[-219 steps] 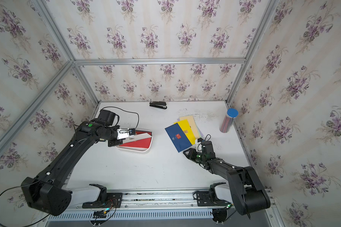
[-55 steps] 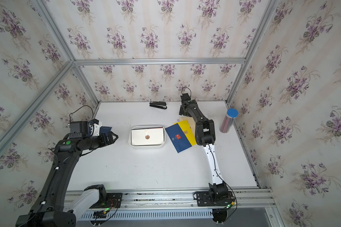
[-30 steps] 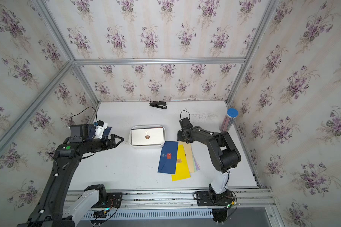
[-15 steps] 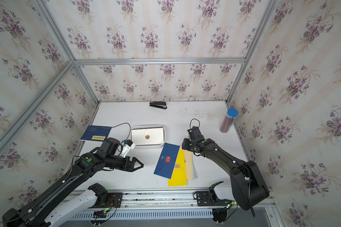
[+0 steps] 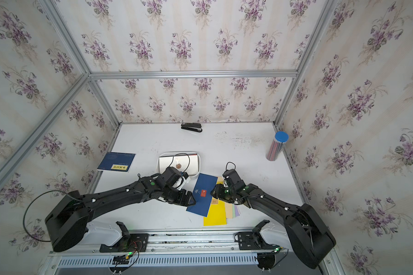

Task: Put the sealed envelopes into the storage box
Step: Pick up the envelope from the center of the board.

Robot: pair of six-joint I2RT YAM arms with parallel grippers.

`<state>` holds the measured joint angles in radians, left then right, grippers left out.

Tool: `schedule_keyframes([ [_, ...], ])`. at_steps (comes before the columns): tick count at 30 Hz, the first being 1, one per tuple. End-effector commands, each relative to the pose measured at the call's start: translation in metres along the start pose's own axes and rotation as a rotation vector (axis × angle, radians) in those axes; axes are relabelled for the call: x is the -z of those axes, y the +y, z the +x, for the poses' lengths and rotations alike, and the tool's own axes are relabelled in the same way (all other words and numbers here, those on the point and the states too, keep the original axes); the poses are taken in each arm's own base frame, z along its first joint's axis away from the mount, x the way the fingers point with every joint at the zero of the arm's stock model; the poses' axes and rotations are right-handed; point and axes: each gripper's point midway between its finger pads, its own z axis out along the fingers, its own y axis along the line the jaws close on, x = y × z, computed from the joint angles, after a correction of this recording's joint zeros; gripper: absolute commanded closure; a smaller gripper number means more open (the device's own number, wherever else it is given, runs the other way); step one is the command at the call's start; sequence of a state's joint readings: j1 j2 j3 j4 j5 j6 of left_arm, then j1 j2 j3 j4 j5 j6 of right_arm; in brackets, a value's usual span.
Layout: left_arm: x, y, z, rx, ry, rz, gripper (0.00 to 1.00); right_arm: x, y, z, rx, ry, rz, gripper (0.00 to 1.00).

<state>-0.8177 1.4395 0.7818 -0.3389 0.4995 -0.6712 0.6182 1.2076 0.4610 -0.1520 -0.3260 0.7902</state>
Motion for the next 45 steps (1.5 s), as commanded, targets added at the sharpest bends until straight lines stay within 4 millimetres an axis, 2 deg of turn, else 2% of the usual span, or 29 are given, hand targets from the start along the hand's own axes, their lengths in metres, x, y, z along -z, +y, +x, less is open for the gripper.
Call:
schedule_keyframes([
  [1,-0.011,0.001,-0.011,0.000,-0.012,-0.007,0.17,-0.005,0.004,-0.001,-0.022,-0.008,-0.033,0.45],
  [8,-0.043,0.018,-0.005,0.050,0.041,-0.013,0.22,-0.020,-0.007,0.011,-0.044,0.037,-0.044,0.46],
  [12,-0.055,0.017,-0.002,0.064,0.055,0.022,0.25,-0.025,-0.014,0.016,-0.058,0.050,-0.036,0.47],
  [16,-0.061,0.009,-0.002,0.050,0.061,0.053,0.26,-0.027,-0.007,0.019,-0.080,0.066,-0.094,0.47],
  [20,-0.063,0.011,0.000,0.049,0.069,0.037,0.26,-0.023,0.002,0.014,-0.084,0.050,-0.119,0.48],
  [23,-0.063,0.010,0.000,0.044,0.068,0.033,0.26,-0.016,0.011,0.008,-0.074,0.022,-0.148,0.56],
  [24,-0.062,0.010,-0.001,0.046,0.067,0.035,0.25,-0.014,0.013,0.006,-0.070,0.014,-0.149,0.62],
  [26,-0.058,0.007,-0.003,0.038,0.054,0.037,0.24,-0.009,0.015,0.001,-0.060,-0.007,-0.147,0.81],
  [27,-0.054,0.004,-0.005,0.029,0.041,0.041,0.23,-0.006,0.016,-0.001,-0.053,-0.020,-0.148,0.90],
  [29,-0.042,-0.002,-0.009,0.008,0.009,0.042,0.19,0.001,0.018,-0.006,-0.044,-0.048,-0.157,1.00],
  [34,0.004,-0.023,-0.024,-0.066,-0.116,0.050,0.10,0.025,0.036,-0.019,0.058,-0.139,-0.251,1.00],
  [35,0.021,-0.033,-0.028,-0.090,-0.162,0.079,0.09,0.032,0.042,-0.023,0.096,-0.167,-0.269,1.00],
  [39,0.063,-0.047,-0.046,-0.101,-0.283,0.167,0.09,0.067,0.075,-0.032,0.264,-0.287,-0.393,1.00],
  [42,0.090,-0.062,-0.061,-0.115,-0.347,0.279,0.09,0.095,0.102,-0.032,0.383,-0.362,-0.514,1.00],
  [45,0.104,-0.080,-0.066,-0.173,-0.363,0.334,0.09,0.119,0.126,-0.028,0.455,-0.401,-0.637,1.00],
])
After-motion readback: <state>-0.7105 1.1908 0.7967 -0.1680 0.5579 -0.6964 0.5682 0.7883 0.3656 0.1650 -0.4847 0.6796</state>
